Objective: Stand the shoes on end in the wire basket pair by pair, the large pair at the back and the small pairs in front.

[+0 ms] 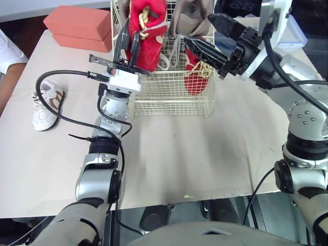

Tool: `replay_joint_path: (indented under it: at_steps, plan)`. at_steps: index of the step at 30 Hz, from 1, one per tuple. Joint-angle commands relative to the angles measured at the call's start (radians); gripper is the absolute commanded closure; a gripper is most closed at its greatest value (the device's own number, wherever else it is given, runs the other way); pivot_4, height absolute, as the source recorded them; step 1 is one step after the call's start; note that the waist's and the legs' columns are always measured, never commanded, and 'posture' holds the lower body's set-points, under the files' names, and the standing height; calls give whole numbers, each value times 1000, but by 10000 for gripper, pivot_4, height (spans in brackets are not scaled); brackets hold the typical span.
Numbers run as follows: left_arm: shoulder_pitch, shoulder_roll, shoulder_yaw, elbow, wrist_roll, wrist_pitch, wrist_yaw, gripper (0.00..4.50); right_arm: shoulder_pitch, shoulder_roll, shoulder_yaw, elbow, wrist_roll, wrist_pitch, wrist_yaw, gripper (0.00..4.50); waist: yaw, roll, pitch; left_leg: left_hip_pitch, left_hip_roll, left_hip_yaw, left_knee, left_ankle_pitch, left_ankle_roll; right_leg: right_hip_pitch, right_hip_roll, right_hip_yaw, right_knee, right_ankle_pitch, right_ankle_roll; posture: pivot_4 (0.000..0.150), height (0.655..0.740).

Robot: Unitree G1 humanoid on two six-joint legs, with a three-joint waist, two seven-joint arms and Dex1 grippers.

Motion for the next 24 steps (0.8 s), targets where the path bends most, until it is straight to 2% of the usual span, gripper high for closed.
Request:
replay_joint_path:
  at_steps: [1, 12, 17, 24]
  plan:
    - [-27, 6, -10, -12, 5, 10, 22, 44742, -8, -6, -36, -33, 8, -18, -6, 0, 0, 0, 0, 0, 0, 0, 0, 0, 0, 0, 0, 0, 0, 0, 0, 1500, 7400]
    - [-44, -22, -14, -119, -85, 79, 8, 44742, -2, -8, -31, -33, 0, -23, -7, 0, -3, 0, 0, -1, 0, 0, -2, 0, 0, -2, -2, 0, -1, 0, 0, 1500, 7400]
    - [-54, -15, -52, -21, -60, 110, -19, 44742, -4, -3, -27, -29, -3, -26, -4, 0, -2, 0, 0, -1, 0, 0, -2, 0, 0, -2, -1, 0, -1, 0, 0, 1500, 7400]
    - [-58, -26, -82, 132, -89, 141, -40, 44742, 3, -2, -28, -39, 0, -21, -8, 0, 2, 0, -1, 1, 0, 0, -1, 0, 0, 0, 0, 0, 0, 0, 0, 1500, 7400]
